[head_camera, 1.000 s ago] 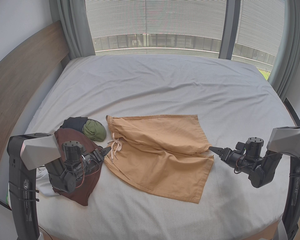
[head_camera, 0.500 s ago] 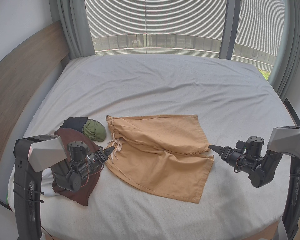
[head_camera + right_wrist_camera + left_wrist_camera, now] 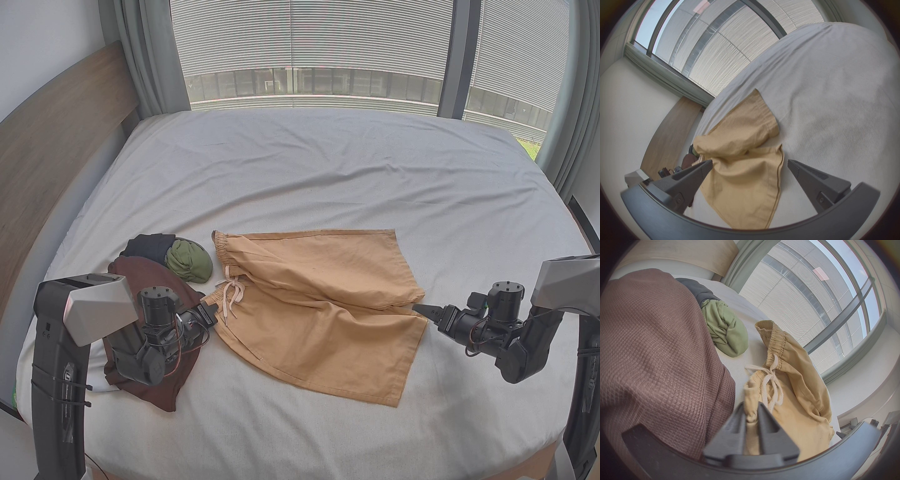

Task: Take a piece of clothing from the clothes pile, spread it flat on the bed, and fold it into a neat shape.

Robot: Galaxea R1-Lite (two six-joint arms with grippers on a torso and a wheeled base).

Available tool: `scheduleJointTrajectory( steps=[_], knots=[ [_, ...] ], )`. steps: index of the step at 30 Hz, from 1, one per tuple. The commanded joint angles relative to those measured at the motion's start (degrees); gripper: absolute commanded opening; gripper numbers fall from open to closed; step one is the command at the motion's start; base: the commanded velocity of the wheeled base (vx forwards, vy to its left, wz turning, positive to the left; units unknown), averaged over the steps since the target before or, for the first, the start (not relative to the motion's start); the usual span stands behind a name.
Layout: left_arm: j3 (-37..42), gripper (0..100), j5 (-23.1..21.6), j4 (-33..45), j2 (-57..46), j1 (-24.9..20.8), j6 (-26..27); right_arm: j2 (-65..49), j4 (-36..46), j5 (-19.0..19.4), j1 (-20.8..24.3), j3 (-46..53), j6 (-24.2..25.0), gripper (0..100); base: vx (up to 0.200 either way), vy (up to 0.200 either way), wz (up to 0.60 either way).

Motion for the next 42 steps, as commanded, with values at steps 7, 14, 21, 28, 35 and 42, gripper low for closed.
scheduleJointTrajectory(
  steps=[7, 14, 21, 28, 35, 42],
  knots=[
    [0.32, 0, 1.52, -1.09, 0.11, 0.04, 0.04, 1.23, 4.8, 0.05, 5.92, 7.93, -4.49, 100, 0.0, 0.0, 0.0],
    [0.4, 0, 1.61, -1.62, 0.11, 0.13, -0.05, 1.67, 6.03, -0.03, 8.03, 10.48, -4.41, 100, 0.0, 0.0, 0.0],
    [0.49, 0, 1.61, -1.88, 0.11, 0.04, -0.05, 5.09, 5.32, -0.39, 10.67, 10.66, -4.14, 100, 0.0, 0.0, 0.0],
    [0.49, 0, 1.61, -1.97, 0.03, 0.04, -0.05, 5.27, 5.24, -0.39, 12.07, 11.19, -4.05, 100, 0.0, 0.0, 0.0],
    [0.58, 0, 1.7, -1.97, 0.03, 0.04, 0.04, 5.36, 5.24, -0.47, 13.13, 11.36, -3.97, 100, 0.0, 0.0, 0.0],
    [0.49, 0, 1.61, -1.97, 0.03, 0.04, 0.04, 5.36, 5.24, -3.2, 15.5, 11.1, -3.35, 100, 0.0, 0.0, 0.0]
  ],
)
